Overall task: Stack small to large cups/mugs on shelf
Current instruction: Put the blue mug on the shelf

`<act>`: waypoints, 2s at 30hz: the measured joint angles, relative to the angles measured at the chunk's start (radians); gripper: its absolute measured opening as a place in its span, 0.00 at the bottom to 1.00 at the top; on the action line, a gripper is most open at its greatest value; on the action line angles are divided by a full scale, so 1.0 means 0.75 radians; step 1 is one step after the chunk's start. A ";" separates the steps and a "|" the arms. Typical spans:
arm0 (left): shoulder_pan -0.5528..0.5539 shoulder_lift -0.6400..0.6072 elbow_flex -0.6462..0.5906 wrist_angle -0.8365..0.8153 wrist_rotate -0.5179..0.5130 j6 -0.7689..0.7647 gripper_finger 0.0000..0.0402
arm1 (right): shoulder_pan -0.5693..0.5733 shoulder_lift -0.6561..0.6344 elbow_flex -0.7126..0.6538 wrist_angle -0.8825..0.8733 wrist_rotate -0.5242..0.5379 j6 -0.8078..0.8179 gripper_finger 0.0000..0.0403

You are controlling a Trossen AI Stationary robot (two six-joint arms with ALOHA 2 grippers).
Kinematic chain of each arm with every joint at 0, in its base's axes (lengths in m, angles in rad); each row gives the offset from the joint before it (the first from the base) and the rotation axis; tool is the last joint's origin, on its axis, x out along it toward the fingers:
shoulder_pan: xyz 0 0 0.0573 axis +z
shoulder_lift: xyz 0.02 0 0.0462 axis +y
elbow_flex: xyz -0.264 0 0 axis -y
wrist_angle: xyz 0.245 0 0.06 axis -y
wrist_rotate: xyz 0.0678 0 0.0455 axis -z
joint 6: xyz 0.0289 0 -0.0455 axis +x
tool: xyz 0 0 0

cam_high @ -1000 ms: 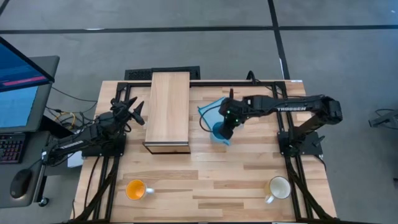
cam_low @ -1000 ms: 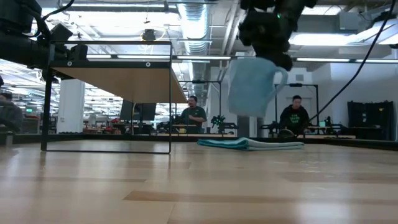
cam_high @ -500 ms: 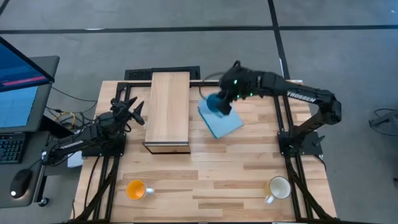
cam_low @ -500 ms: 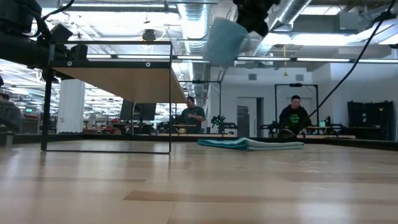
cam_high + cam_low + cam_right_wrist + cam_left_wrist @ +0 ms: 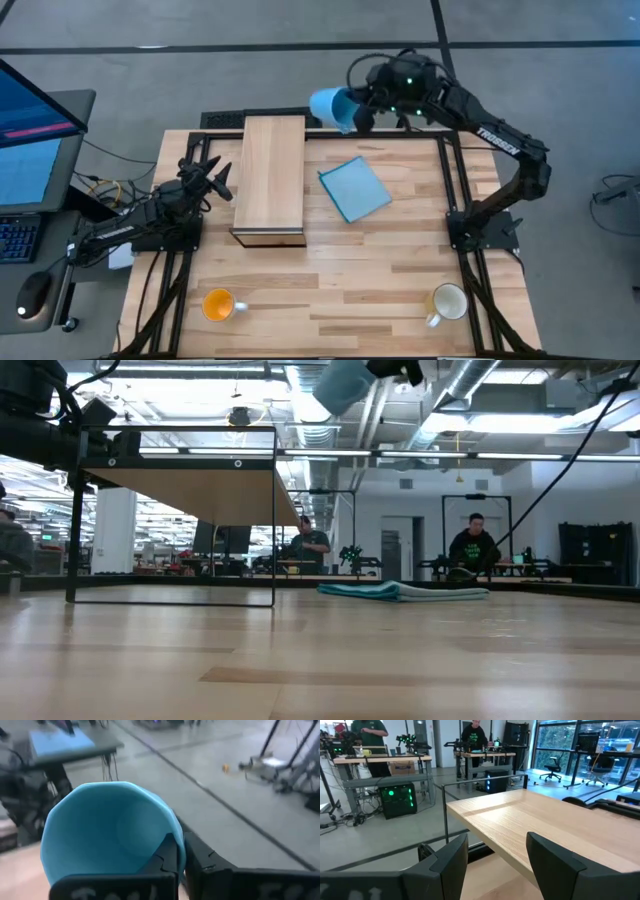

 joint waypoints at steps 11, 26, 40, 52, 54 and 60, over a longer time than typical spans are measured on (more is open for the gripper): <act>0.000 0.000 0.000 0.000 0.000 -0.006 0.48 | 0.037 0.215 0.069 0.176 -0.138 -0.121 0.05; 0.000 0.000 0.000 0.000 0.000 -0.025 0.48 | 0.067 0.817 0.827 -0.299 -0.268 -0.315 0.05; 0.000 0.000 0.000 0.000 0.000 -0.013 0.48 | 0.074 0.874 0.792 -0.426 -0.261 -0.365 0.05; 0.000 0.000 0.000 0.000 0.000 -0.010 0.48 | 0.063 0.873 0.791 -0.567 -0.260 -0.385 0.05; 0.000 0.000 0.000 0.000 0.000 -0.010 0.48 | 0.064 0.873 0.791 -0.559 -0.260 -0.386 0.05; 0.000 0.000 0.000 0.000 -0.001 -0.010 0.48 | 0.063 0.922 0.790 -0.497 -0.223 -0.367 0.05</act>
